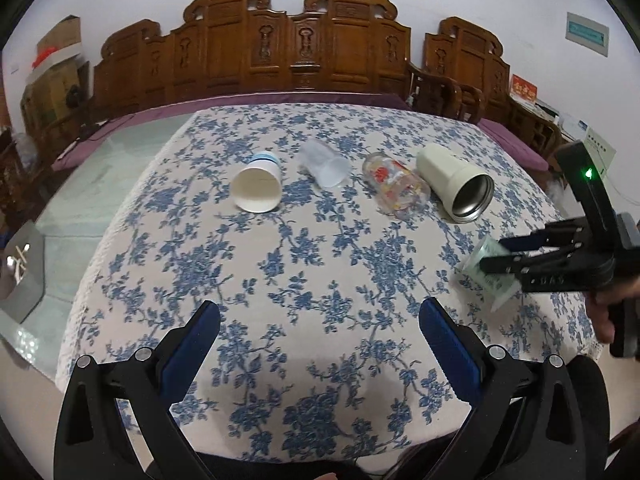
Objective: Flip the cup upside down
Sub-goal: 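Lift the pale green cup with the right tool and carry it toward the left tool, then grasp the pale green cup with the left tool while the right tool releases it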
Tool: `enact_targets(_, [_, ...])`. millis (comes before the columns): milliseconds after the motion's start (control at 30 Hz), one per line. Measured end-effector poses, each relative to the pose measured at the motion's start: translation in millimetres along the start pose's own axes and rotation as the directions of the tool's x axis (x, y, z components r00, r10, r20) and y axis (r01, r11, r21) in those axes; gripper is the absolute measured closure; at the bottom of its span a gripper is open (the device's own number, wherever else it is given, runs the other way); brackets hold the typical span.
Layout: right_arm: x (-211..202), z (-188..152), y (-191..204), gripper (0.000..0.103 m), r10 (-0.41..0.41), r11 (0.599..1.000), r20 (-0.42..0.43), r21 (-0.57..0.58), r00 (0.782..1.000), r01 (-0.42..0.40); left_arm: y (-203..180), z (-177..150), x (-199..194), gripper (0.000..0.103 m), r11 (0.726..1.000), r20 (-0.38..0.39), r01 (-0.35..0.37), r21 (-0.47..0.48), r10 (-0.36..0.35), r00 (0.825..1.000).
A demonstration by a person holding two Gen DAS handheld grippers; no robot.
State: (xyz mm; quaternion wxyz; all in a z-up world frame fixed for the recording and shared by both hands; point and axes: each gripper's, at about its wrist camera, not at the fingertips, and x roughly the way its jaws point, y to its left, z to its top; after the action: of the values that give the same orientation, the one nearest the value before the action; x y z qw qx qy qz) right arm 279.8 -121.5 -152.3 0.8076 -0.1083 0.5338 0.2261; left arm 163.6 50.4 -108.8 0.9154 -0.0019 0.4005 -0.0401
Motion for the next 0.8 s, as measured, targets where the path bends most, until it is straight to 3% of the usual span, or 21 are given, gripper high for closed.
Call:
enact_targets(367, [18.2, -2.0, 16.5, 0.049, 0.024, 0.999, 0.003, 0.038, 1.000, -0.024, 4.4, 3.4, 1.3, 0.007, 1.000, -0.014, -0.030, -0.006, 0.029, 0.999])
enact_targets(567, [-14.8, -8.9, 9.9, 0.038, 0.055, 0.996, 0.130, 0.060, 0.990, -0.063, -5.0, 11.0, 3.9, 0.007, 1.000, -0.035, -0.029, 0.002, 0.029, 0.999])
enact_targets(800, [-69.7, -56.4, -10.2, 0.024, -0.029, 0.995, 0.298, 0.100, 0.954, -0.002, -30.7, 28.2, 17.0, 0.007, 1.000, -0.099, 0.022, -0.010, -0.023, 0.995])
